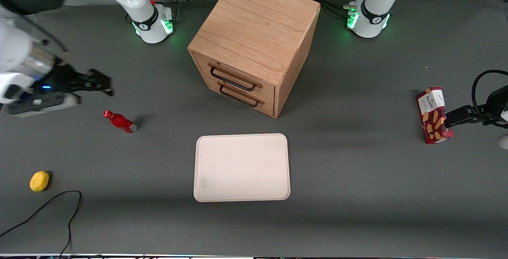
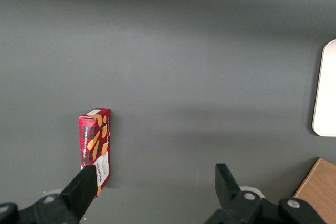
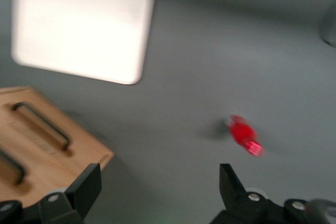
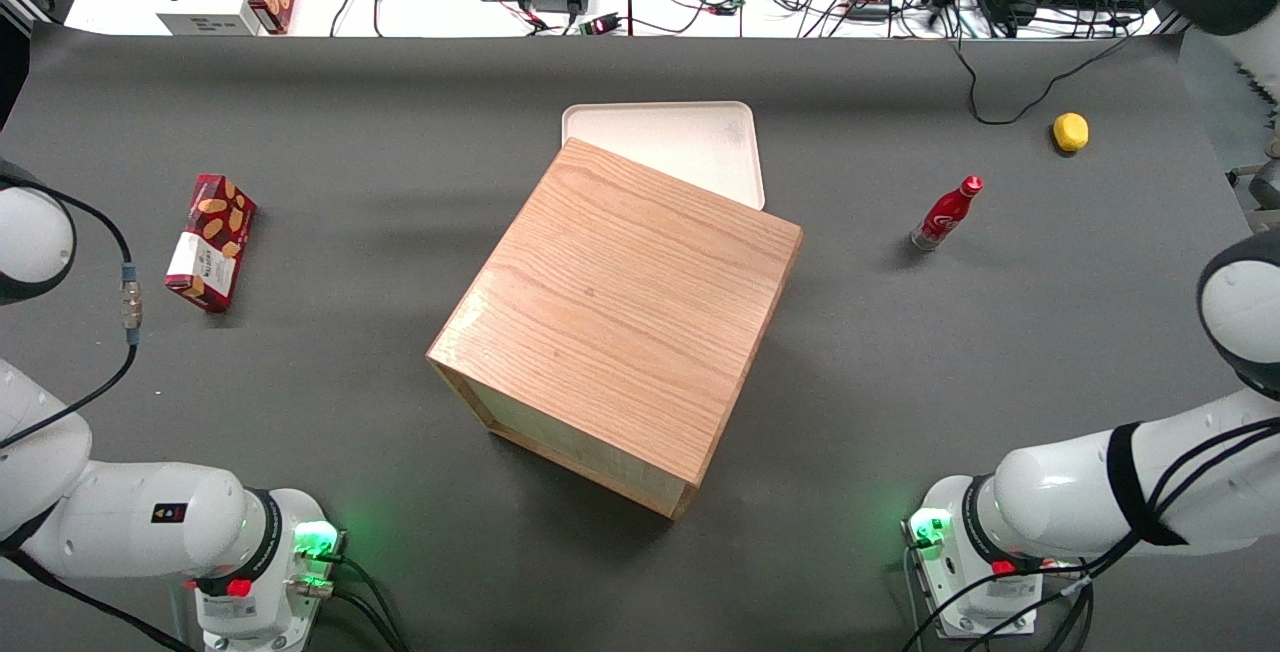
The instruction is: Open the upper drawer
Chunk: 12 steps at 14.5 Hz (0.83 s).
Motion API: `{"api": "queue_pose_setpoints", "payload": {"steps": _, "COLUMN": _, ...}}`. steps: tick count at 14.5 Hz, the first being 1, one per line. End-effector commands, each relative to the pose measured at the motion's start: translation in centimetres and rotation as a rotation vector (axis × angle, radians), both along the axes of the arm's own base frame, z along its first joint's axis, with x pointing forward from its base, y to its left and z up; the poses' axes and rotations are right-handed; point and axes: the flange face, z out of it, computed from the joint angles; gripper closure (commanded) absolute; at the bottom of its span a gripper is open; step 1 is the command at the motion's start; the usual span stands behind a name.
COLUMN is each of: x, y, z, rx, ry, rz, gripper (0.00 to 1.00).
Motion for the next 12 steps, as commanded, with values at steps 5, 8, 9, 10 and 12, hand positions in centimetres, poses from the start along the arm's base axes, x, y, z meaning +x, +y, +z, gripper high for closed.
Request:
{"api": "queue_pose_setpoints", "payload": {"steps": 5, "x": -5.2, "y": 20.6, "z": -4.1, "rx": 0.162, "ry": 0.126, "rz": 0.488, "gripper": 0.00}}
{"api": "queue_pose_setpoints", "payload": {"steps": 8, "x": -6.3, "y": 22.8, "z": -6.7, "rx": 0.176, "ry": 0.170, "rz": 0.611, "gripper": 0.00}}
{"api": "queue_pose_setpoints", "payload": {"steps": 9, "x": -6.4, "y": 23.0, "z": -8.1, "rx": 0.170, "ry": 0.170, "rz": 0.640, "gripper": 0.00}}
{"api": "queue_pose_setpoints", "payload": {"steps": 10, "x": -6.4, "y": 23.1, "z": -9.4, "rx": 0.156, "ry": 0.155, "rz": 0.672, "gripper": 0.00}}
{"api": "queue_pose_setpoints", "payload": {"steps": 12, "x": -6.4, "y": 23.6, "z": -12.0, "rx": 0.157, "ry": 0.126, "rz": 0.690, "gripper": 0.00}}
